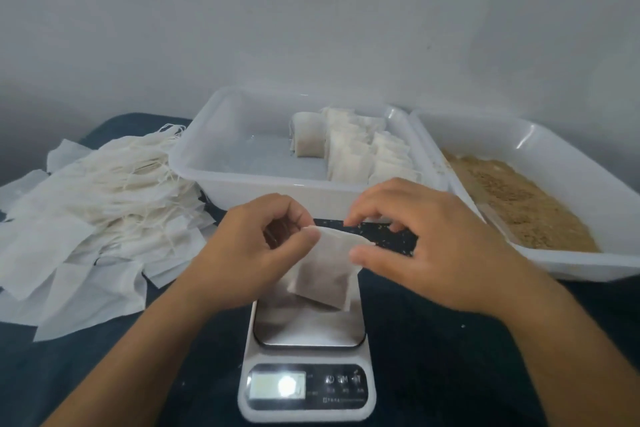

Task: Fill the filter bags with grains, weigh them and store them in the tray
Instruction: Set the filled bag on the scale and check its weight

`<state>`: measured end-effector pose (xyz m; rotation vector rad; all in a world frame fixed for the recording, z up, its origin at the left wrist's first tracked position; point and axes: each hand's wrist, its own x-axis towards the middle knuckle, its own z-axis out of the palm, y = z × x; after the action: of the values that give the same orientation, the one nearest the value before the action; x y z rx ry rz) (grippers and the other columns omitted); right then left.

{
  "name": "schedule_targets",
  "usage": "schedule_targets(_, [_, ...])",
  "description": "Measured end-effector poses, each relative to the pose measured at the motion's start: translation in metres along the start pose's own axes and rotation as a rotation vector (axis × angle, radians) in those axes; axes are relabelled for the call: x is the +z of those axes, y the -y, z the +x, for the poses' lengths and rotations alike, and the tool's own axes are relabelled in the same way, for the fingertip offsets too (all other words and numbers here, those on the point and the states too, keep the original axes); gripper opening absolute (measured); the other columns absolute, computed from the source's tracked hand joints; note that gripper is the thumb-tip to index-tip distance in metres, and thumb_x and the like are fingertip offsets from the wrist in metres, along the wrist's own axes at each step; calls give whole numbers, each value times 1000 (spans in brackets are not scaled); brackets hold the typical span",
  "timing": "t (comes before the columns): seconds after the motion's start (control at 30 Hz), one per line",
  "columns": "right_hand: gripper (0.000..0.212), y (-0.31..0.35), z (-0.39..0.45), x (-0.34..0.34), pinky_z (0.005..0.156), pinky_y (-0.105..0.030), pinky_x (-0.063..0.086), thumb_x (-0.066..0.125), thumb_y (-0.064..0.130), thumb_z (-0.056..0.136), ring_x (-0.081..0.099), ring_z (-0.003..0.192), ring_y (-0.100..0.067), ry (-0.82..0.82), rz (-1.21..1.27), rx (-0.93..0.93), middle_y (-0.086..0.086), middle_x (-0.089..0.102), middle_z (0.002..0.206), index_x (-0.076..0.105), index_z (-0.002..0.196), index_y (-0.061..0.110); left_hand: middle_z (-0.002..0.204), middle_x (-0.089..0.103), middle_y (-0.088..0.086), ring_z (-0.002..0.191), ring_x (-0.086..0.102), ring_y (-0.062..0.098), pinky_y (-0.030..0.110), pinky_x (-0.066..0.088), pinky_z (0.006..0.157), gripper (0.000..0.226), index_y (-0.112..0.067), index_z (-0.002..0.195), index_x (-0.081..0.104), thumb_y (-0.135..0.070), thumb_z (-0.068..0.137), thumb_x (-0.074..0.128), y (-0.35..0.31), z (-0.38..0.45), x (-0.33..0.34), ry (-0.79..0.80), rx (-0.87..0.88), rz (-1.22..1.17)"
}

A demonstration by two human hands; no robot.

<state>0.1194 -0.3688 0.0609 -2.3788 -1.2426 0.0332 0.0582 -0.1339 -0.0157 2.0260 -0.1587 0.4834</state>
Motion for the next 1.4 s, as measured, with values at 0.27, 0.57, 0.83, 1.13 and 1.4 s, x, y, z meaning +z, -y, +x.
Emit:
schedule_targets(0.27, [24,1,14,18,86,-30,52,58,59,89,53,98,2,-18,-97,-21,27,53,107,58,109,44,74,65,-10,64,58,4,9,41,60,15,-32,81,67,-47,83,66,-4,-1,0,-2,-15,3])
schedule_targets(0.57, [14,5,30,12,67,-17,44,71,42,93,60,81,0,61,12,-18,18,65,81,68,83,32,83,69,-10,74,64,9,15,47,67,15,-35,89,67,-49,86,66,0,-1,4,-12,-21,10])
schedule_targets(0.83, [8,-16,30,-34,67,-18,55,80,38,85,70,72,-3,-204,310,21,17,74,82,73,83,36,131,67,15,122,65,35,43,55,99,76,-15,138,56,-44,75,88,-14,11,29,222,-305,-830])
schedule_targets(1.13, [9,-75,11,-76,70,-16,52,82,30,87,65,72,-3,-419,437,59,9,74,80,76,82,25,107,78,3,90,76,17,22,59,75,43,-10,119,68,-16,78,79,-56,74,87,131,-405,-964])
schedule_targets(1.4, [16,-138,-9,-91,77,-27,57,79,41,73,64,74,-12,-374,619,228,2,71,77,77,78,26,95,78,-4,81,67,6,15,51,68,24,-23,109,72,-10,89,77,-71,129,112,166,-285,-553])
